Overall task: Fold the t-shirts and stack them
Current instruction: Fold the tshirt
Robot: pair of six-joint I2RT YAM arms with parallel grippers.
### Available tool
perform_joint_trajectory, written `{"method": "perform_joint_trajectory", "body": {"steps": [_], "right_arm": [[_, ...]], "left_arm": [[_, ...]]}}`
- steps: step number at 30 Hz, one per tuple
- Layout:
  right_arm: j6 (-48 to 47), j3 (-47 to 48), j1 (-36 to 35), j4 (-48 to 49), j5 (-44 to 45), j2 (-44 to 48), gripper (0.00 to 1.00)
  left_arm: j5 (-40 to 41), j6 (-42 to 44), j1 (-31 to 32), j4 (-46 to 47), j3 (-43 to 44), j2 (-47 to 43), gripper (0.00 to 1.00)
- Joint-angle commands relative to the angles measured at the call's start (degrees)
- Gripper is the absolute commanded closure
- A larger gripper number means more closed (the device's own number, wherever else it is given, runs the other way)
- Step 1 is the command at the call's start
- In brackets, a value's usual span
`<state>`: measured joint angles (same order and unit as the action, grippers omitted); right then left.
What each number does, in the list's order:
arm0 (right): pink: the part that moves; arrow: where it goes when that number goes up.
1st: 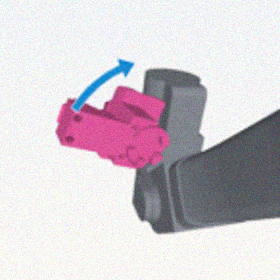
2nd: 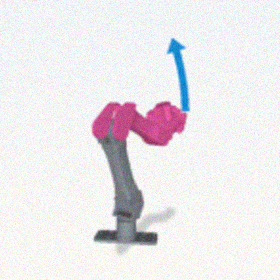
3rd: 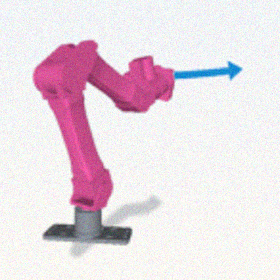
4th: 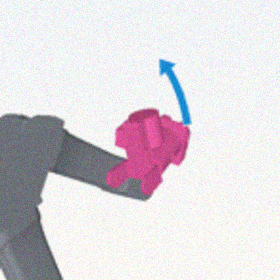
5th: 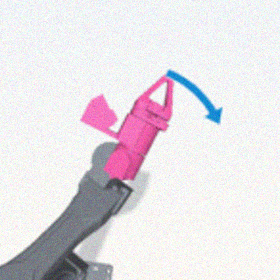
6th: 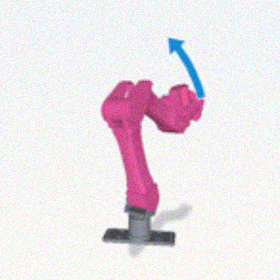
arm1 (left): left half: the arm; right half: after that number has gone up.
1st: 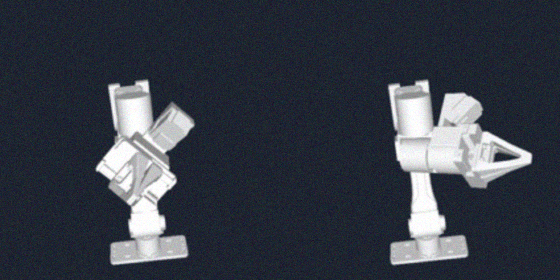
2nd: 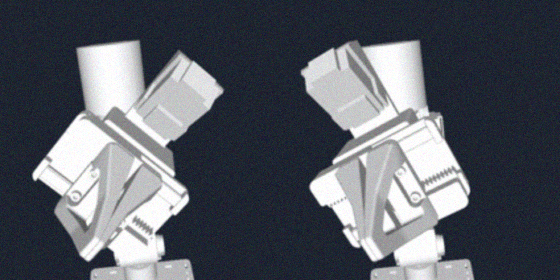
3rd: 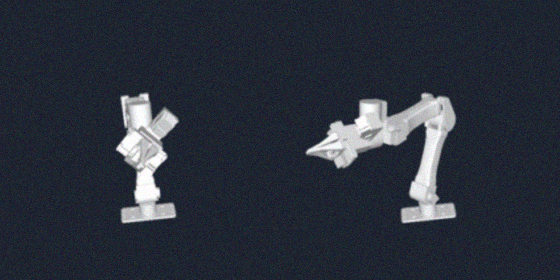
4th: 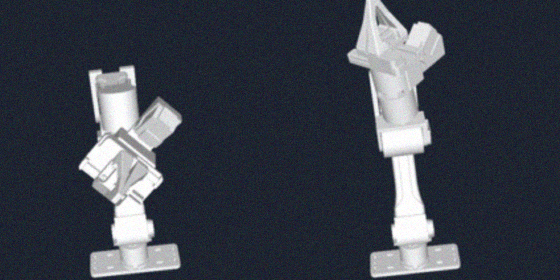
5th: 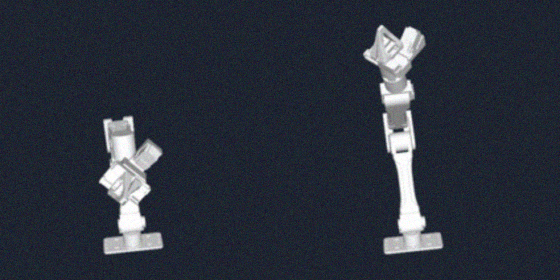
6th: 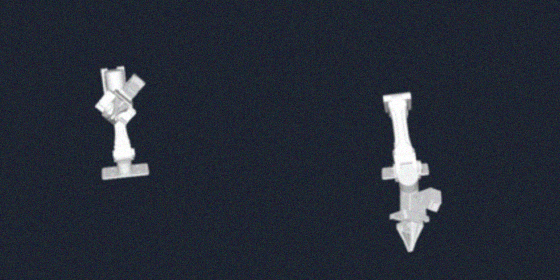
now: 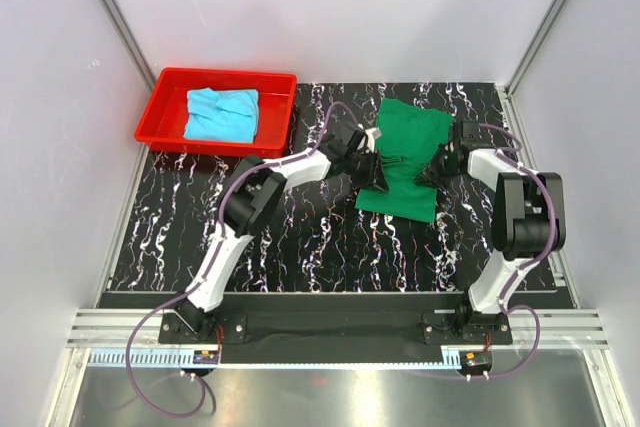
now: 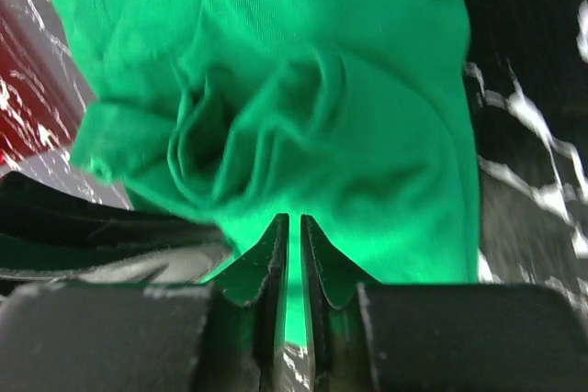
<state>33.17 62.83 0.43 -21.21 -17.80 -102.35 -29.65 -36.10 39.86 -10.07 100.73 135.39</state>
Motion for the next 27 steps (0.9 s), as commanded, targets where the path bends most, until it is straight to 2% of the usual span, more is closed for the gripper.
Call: {"method": "perform_joint_trajectory", "body": {"steps": [1,7,10,14,17,18,22,27], "right_arm": [[1.29,4.22,-0.07,5.30,-1.71,-3.20,0.84],[-0.38,10.11,0.71,3.37,4.88,-7.51,0.84],[-0.65,11.78,1.76,3.28,6.81,-9.09,0.83],[-1.52,15.83,3.09,2.93,8.04,-13.57,0.79],[-2.23,19.78,4.05,1.44,8.13,-16.56,0.78],[-2.67,20.75,4.06,-0.39,8.57,-16.74,0.77],[-5.74,21.29,4.23,-3.04,11.82,-13.77,0.68],[-7.50,20.05,4.23,-7.07,11.04,-8.84,0.48]], "left_arm": [[-3.13,-1.87,-2.14,3.56,8.23,1.18,0.72],[-5.07,-3.27,-5.04,2.16,19.30,8.65,0.69],[-6.65,-6.00,-6.19,5.04,21.96,11.55,0.64],[-7.61,-6.97,-6.72,2.86,30.65,18.31,0.60],[-5.78,-4.09,-7.07,-0.56,34.97,18.69,0.58],[-4.99,-3.03,-7.25,-1.44,34.37,17.64,0.56],[1.06,4.70,-7.69,-5.48,28.22,8.15,0.35],[3.72,10.78,-7.78,-8.48,20.06,-1.44,0.24]]}}
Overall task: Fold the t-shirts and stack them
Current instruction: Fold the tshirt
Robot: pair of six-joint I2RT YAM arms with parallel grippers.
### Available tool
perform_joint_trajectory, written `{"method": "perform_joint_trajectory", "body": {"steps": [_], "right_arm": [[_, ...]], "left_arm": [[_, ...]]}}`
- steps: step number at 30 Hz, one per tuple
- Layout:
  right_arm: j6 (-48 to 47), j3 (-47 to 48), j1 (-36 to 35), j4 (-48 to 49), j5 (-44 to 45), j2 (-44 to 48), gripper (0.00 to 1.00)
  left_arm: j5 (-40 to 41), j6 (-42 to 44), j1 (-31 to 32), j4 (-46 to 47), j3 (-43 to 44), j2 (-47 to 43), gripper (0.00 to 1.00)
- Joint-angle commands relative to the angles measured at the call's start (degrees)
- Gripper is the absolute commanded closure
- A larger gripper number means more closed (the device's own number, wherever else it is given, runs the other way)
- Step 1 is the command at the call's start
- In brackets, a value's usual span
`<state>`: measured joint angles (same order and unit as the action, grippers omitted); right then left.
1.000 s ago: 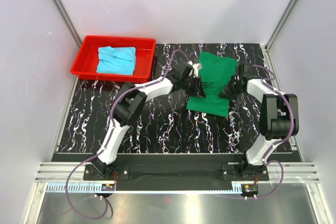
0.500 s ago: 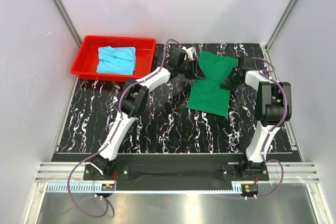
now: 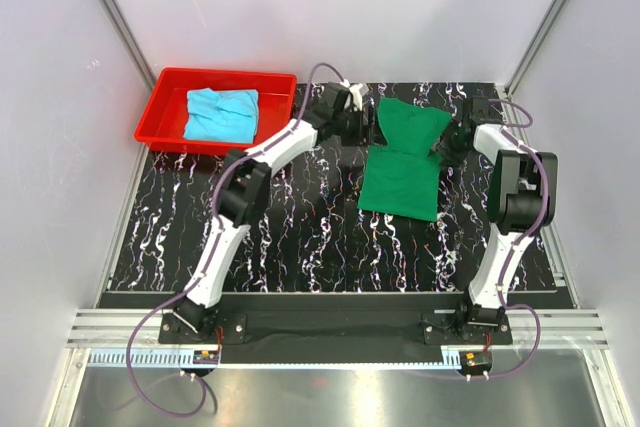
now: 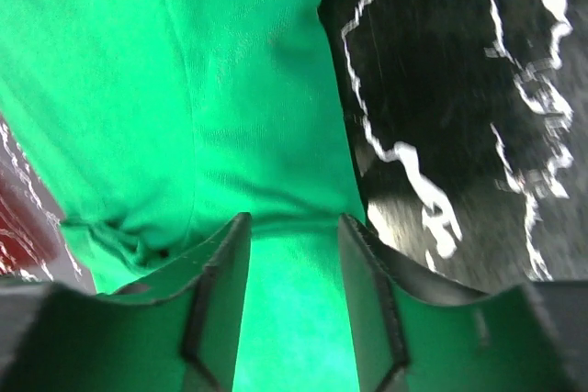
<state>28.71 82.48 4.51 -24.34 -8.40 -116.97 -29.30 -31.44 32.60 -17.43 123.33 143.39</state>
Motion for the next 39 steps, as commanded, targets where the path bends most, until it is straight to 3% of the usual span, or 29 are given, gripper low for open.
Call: {"method": "perform_joint_trajectory", "body": {"steps": [1,11,14,18,22,28,39], "right_arm": [[-3.31,0.49,0.14,-4.75,1.46,6.13,0.47],[-4.98,-3.89,0.23,-11.42,-2.40,11.57,0.35],[-4.36,-6.62,0.15,-18.86,-4.08,15.88,0.22],[-4.10,-15.91,0.32,-22.68,-6.80,22.47,0.14],[-2.96,-23.40,0.67,-22.16,-9.70,28.53,0.14],[0.11,-32.99,3.83,-13.55,-14.18,31.45,0.27],[9.24,-39.76,7.09,-0.28,-19.19,31.10,0.33]], "left_arm": [[3.81,6.56,-0.52,-0.94,-3.78,-10.23,0.23],[5.91,10.78,0.44,-8.93,-12.92,-15.32,0.31],[8.29,9.83,1.06,-12.45,-19.69,-19.90,0.25],[6.79,4.91,1.85,-17.72,-23.47,-21.40,0.20],[7.68,-5.52,2.91,-16.94,-26.64,-22.45,0.24],[7.77,-21.18,4.67,-6.31,-35.43,-22.28,0.37],[9.17,-32.71,4.67,-1.39,-42.20,-20.61,0.42]]}}
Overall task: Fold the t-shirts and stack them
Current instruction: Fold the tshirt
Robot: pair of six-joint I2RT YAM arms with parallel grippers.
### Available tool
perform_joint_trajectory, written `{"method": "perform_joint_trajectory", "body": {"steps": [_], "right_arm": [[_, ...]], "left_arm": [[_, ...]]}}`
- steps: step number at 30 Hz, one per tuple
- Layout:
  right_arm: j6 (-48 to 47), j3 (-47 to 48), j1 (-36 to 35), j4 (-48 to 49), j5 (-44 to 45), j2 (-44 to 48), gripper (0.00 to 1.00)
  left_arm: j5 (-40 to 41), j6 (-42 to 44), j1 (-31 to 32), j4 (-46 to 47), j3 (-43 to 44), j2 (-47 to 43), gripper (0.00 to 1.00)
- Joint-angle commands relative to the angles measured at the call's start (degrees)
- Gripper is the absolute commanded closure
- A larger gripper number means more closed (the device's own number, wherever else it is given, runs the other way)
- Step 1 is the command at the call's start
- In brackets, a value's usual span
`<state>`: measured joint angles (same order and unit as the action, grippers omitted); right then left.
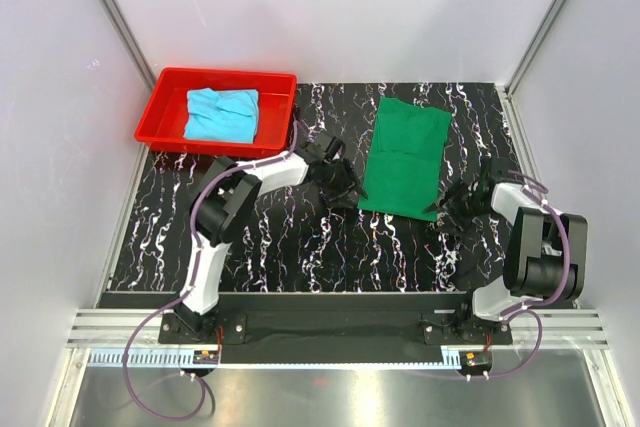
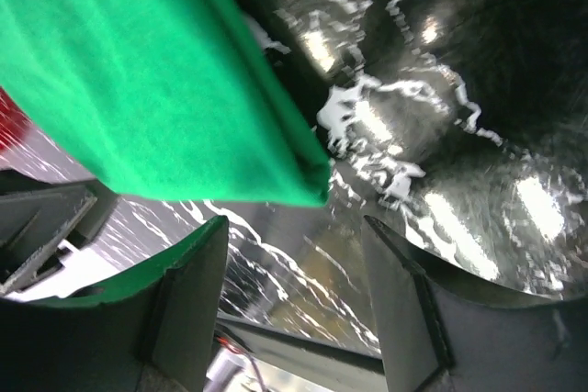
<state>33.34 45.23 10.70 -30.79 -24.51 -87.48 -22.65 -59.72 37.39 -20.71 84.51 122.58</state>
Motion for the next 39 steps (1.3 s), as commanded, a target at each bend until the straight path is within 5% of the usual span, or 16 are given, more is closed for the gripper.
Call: {"method": "perform_joint_trajectory", "body": {"steps": [1,28,34,39], "right_arm": [[5.32,-3.30,0.99,8.53,-3.17,1.53,0.34],[3.66,-3.05,2.40,11.71,1.13,-4.45,0.43],[2.69,-2.52,2.40,10.84,0.87,-4.89,0.44],[1.99,-1.82,2.48,9.96,0.70,-5.07,0.44]], "left_arm": [[2.27,-6.35,-0.21,2.60,-4.26,0.11,0.42],[0.51,-10.94,-0.65,1.11,-6.99,4.41,0.57],[1.03,-12.08,-0.56,0.31,-11.45,1.61,0.41],[1.65,-12.08,-0.56,-1.79,-10.24,2.22,0.43]]}}
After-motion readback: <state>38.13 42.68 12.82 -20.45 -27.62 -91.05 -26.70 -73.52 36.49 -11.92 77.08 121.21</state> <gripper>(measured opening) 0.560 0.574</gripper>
